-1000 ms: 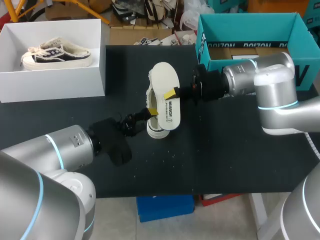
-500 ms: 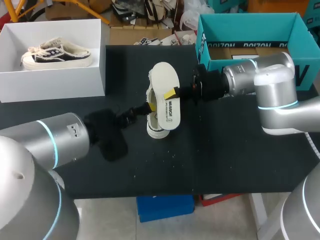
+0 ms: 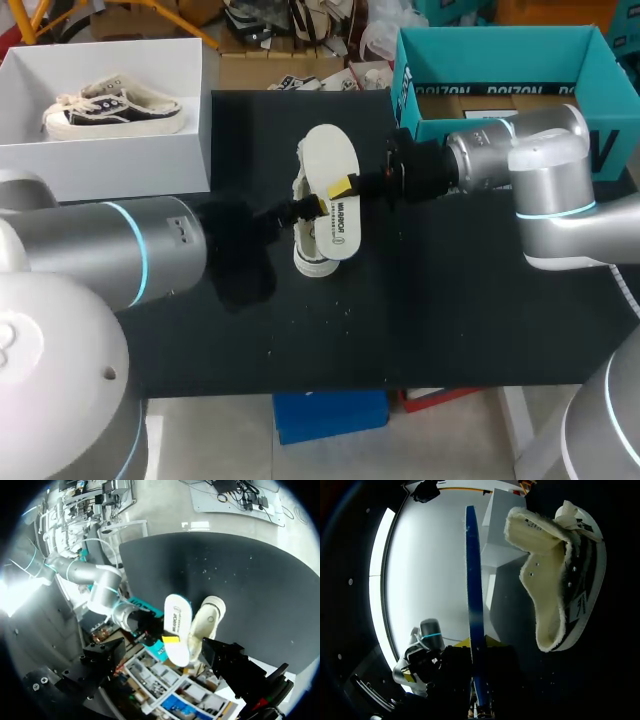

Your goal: Take the shoe out of the shoebox, open the shoe tongue, remove and reinsert the insole, then place the shoe into the shoebox

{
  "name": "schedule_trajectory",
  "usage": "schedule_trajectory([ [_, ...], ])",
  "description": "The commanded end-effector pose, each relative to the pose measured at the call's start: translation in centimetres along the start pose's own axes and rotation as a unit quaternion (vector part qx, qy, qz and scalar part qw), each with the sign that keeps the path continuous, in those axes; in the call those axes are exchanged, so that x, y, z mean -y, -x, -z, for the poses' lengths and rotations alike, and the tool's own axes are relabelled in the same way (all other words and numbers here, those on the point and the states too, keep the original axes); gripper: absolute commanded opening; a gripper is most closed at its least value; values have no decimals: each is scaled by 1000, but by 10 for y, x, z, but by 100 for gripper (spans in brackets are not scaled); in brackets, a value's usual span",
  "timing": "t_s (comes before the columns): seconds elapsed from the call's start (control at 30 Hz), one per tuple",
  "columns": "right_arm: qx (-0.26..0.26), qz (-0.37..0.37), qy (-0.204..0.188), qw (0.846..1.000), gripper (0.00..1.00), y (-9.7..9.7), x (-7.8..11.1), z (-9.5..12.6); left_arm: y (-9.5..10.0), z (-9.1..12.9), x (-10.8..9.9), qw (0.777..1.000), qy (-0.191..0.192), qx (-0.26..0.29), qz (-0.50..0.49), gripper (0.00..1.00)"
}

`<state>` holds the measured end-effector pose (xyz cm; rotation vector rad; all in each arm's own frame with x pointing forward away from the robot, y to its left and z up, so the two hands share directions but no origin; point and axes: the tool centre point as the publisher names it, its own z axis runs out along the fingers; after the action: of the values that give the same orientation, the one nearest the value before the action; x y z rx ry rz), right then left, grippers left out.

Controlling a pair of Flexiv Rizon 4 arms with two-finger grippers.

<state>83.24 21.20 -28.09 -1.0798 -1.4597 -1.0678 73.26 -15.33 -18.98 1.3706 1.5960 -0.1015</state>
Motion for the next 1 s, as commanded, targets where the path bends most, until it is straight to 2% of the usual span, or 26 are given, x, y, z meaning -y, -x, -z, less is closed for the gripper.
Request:
schedule_trajectory([
  [0.03, 1, -1, -1, 1000, 0, 0, -1, 0, 9, 6, -6, 980, -3, -199, 0, 100],
  [0.23, 1, -1, -1, 1000, 0, 0, -1, 0, 11, 11, -9, 982, -11, -187, 7, 100],
  [0.4, 1, -1, -1, 1000, 0, 0, -1, 0, 11, 9, -15, 986, -42, -159, 0, 100],
  [0.8, 1, -1, -1, 1000, 0, 0, -1, 0, 11, 9, -15, 986, -42, -159, 0, 100],
  [0.87, 1, -1, -1, 1000, 0, 0, -1, 0, 6, -1, -14, 985, -64, -162, 6, 100],
  [1.0, 1, -1, -1, 1000, 0, 0, -1, 0, 10, -12, -13, 978, -99, -182, -16, 100],
])
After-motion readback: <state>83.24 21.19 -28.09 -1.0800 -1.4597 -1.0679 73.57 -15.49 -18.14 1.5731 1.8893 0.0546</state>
